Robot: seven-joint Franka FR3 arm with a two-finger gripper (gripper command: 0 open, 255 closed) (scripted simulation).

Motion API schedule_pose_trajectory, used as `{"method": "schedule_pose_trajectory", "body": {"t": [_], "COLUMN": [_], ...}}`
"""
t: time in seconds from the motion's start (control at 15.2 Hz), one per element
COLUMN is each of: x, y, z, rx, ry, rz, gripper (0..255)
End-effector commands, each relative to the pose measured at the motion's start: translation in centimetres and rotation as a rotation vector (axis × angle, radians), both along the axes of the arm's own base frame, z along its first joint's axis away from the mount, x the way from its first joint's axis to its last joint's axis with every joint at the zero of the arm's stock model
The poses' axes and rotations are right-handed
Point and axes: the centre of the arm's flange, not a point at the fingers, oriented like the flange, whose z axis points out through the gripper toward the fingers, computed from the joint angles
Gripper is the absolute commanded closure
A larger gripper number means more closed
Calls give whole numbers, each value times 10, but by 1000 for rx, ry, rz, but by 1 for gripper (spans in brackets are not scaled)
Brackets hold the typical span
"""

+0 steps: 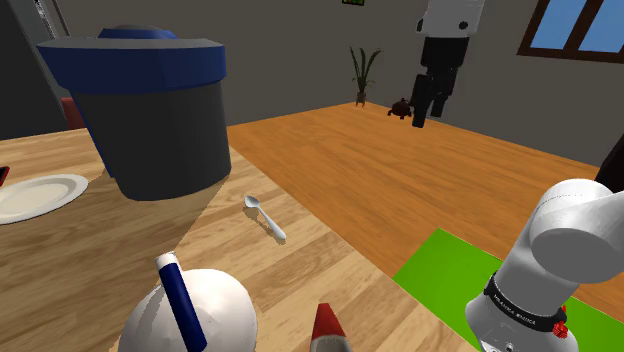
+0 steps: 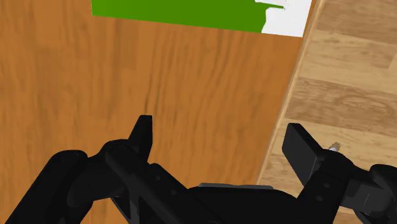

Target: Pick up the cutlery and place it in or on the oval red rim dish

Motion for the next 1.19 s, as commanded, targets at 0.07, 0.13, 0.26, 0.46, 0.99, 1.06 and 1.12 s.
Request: {"method": "schedule_pose_trajectory", "body": {"t": [0.07,0.13,0.26,0.46,0.99,1.06,1.12], "x": [6,11,23,40,90,96,103], "y": [10,19,39,67,142,151,160], "z": [-7,-14,-28,-50,-107,-114,-121], "rx": [-4,-7,-15,-25,-55,-58,-62], "ry": [-5,-10,-20,-35,-75,-80,-85], "rz": [-3,-6,-11,-19,-42,-44,-47], "gripper": [0,0,0,0,0,0,0]}}
